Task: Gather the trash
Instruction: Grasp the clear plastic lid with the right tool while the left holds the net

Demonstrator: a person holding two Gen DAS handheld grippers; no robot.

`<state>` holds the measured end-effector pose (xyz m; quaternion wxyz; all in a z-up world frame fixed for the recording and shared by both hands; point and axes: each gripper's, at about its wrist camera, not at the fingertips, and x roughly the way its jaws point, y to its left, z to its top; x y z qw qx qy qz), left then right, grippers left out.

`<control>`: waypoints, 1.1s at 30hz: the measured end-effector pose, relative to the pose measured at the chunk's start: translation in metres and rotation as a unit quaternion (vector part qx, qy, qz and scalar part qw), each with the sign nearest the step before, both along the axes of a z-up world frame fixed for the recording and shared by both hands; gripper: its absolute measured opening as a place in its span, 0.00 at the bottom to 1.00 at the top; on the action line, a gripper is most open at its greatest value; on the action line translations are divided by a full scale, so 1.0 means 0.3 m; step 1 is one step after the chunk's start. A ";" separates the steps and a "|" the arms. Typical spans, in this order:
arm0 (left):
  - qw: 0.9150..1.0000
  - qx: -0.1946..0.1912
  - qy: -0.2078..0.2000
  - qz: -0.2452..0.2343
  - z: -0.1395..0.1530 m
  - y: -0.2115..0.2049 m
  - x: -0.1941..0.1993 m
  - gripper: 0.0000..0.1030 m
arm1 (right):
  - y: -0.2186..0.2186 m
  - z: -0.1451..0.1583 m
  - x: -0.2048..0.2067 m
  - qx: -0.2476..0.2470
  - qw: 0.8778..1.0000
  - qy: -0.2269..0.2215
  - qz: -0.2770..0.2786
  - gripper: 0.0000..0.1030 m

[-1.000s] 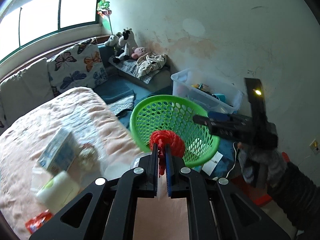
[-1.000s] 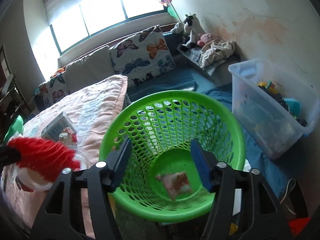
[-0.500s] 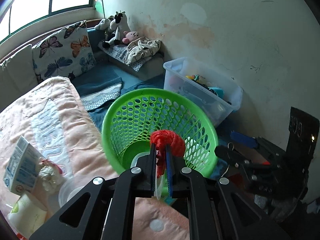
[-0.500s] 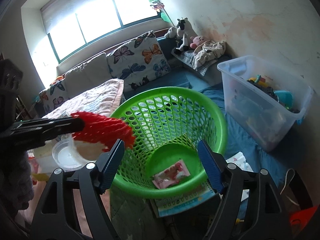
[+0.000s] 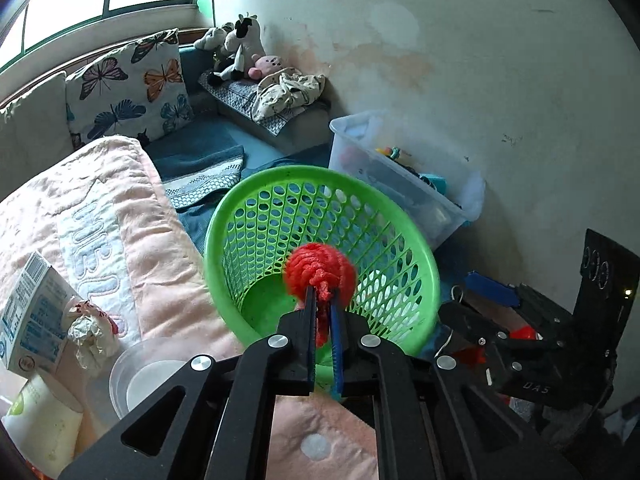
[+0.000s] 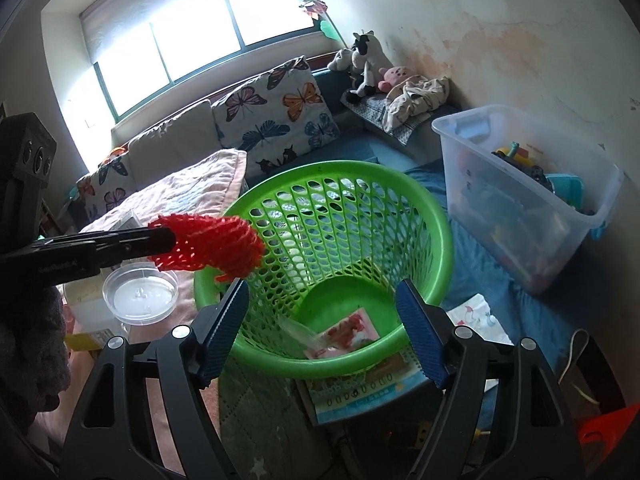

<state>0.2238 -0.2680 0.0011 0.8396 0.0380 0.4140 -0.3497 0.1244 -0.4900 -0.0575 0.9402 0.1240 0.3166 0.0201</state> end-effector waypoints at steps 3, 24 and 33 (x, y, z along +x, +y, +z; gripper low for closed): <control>1.000 -0.006 -0.005 -0.001 0.015 0.015 -0.013 0.06 | 0.010 0.008 0.000 0.000 1.000 -0.001 0.003 0.74; 1.000 -0.006 -0.010 0.009 0.018 0.226 -0.182 0.06 | 0.144 0.035 -0.016 0.003 0.998 -0.003 0.060 0.74; 1.000 -0.010 0.003 0.013 -0.041 0.345 -0.306 0.06 | 0.241 0.042 0.000 0.004 0.994 0.006 0.105 0.74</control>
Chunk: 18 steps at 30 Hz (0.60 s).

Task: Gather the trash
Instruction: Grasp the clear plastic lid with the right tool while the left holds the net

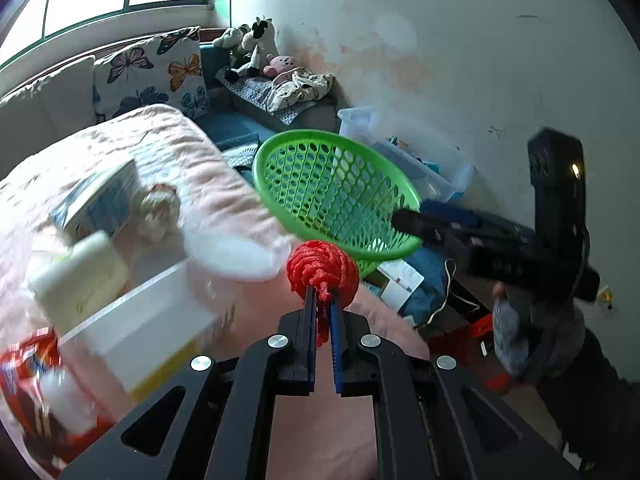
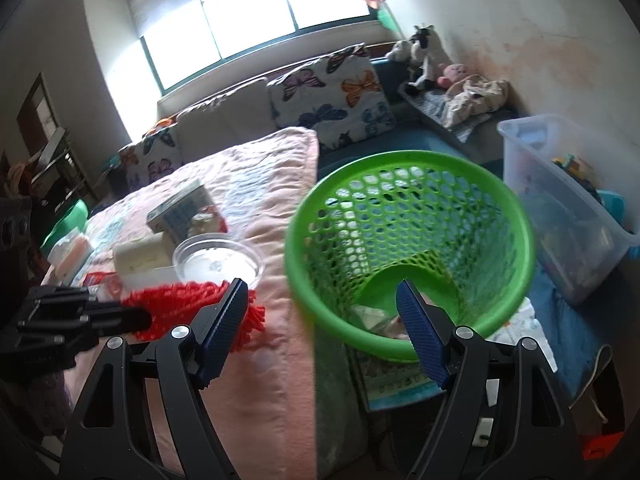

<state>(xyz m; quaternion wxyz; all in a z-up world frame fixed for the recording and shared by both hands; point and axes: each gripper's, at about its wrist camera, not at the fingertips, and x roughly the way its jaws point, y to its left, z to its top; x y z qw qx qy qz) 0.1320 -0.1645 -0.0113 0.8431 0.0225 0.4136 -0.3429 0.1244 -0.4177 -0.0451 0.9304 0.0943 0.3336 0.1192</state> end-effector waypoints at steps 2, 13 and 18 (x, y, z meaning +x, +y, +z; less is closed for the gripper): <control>1.000 0.003 0.003 0.005 -0.011 0.026 -0.018 0.06 | 0.026 0.001 0.007 -0.002 1.000 0.004 0.017 0.74; 0.999 0.002 0.030 0.033 -0.094 0.177 -0.094 0.06 | 0.178 -0.035 0.073 0.022 0.994 0.041 0.098 0.74; 0.998 -0.001 0.033 0.046 -0.108 0.216 -0.112 0.06 | 0.245 -0.062 0.150 0.049 0.989 0.062 0.128 0.86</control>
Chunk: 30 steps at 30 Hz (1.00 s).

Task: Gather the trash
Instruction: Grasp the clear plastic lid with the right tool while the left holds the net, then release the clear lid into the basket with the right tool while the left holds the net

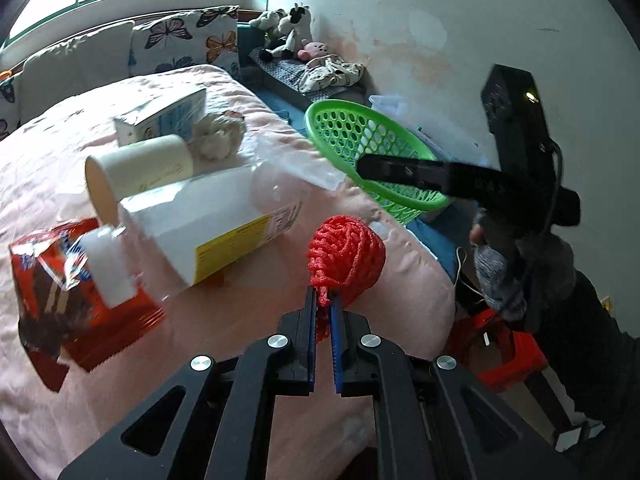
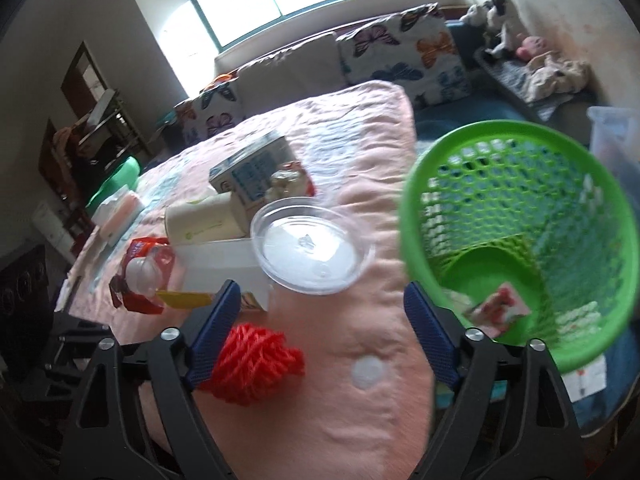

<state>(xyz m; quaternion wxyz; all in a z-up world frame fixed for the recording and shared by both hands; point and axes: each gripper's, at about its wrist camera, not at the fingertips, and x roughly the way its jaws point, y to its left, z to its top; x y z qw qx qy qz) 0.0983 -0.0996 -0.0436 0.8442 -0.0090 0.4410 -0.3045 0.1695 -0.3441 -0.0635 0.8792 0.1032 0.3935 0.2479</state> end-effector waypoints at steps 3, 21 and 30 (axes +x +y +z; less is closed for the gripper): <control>1.000 -0.001 0.002 0.007 -0.010 0.023 -0.004 0.06 | 0.018 -0.018 0.053 0.026 0.999 0.019 0.005 0.91; 1.000 -0.011 0.017 0.011 -0.048 0.059 0.009 0.06 | 0.075 -0.077 0.164 0.031 0.998 0.050 0.007 0.96; 1.000 -0.012 0.021 0.013 -0.060 0.064 0.009 0.06 | 0.074 -0.090 0.173 0.046 0.997 0.057 0.004 0.96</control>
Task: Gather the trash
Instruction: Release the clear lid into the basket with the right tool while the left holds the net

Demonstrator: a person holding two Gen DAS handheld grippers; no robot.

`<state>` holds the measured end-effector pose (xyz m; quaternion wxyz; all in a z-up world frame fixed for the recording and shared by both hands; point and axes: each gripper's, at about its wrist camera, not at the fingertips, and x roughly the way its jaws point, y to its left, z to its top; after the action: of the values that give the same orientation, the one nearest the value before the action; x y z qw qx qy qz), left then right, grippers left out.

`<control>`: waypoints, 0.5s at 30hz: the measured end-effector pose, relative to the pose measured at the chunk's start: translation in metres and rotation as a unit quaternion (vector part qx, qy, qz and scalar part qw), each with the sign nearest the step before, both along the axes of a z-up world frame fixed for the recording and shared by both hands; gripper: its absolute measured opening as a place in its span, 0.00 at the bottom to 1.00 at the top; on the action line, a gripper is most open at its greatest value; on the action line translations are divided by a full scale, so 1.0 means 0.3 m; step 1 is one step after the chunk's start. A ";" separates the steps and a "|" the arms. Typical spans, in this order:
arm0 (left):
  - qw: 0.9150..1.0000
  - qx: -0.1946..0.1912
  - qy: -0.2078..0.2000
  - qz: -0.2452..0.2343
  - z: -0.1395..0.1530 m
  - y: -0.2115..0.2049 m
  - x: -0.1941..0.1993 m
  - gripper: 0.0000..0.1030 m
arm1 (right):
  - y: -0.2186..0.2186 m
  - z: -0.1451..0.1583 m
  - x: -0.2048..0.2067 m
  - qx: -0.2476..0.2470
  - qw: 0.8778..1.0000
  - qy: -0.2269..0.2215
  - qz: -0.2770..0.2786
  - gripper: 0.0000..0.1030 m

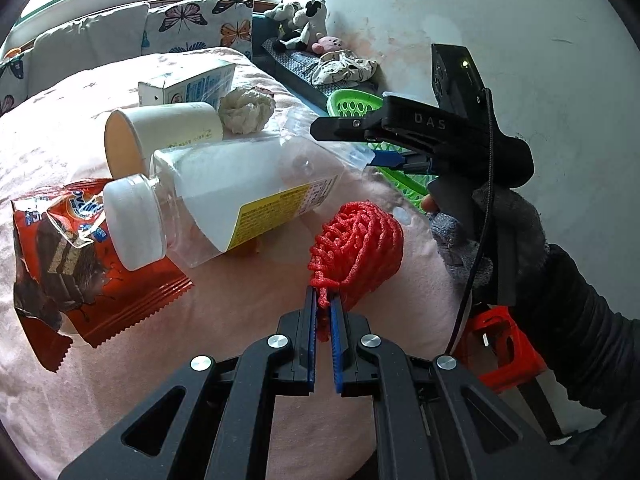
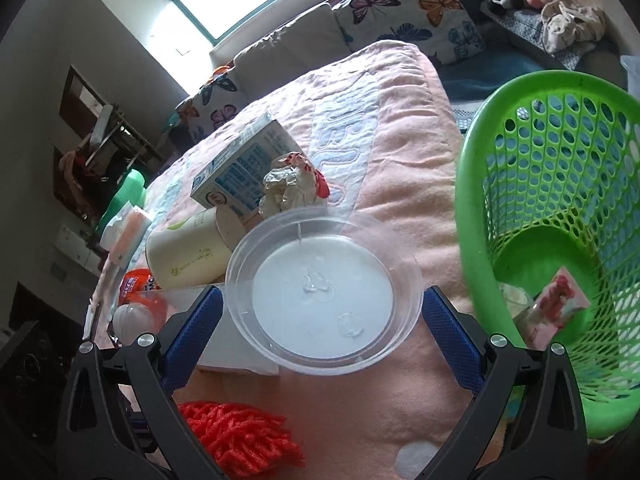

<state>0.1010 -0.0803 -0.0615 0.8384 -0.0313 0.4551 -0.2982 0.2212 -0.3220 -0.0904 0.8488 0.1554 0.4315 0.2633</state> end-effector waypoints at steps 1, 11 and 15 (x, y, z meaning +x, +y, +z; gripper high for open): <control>1.000 0.001 0.001 0.000 -0.002 -0.001 0.001 0.06 | 0.005 0.001 0.002 -0.003 1.000 0.000 0.001 0.96; 1.000 -0.003 -0.009 0.002 0.023 0.001 -0.004 0.06 | -0.001 0.037 -0.030 -0.005 1.000 -0.021 -0.011 0.89; 1.000 -0.013 -0.014 0.001 0.059 -0.006 0.004 0.06 | -0.041 0.101 -0.064 -0.001 0.999 -0.048 -0.025 0.89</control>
<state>0.1023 -0.0821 -0.0437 0.8445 -0.0380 0.4397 -0.3035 0.2019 -0.3343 -0.0602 0.8748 0.1521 0.3870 0.2485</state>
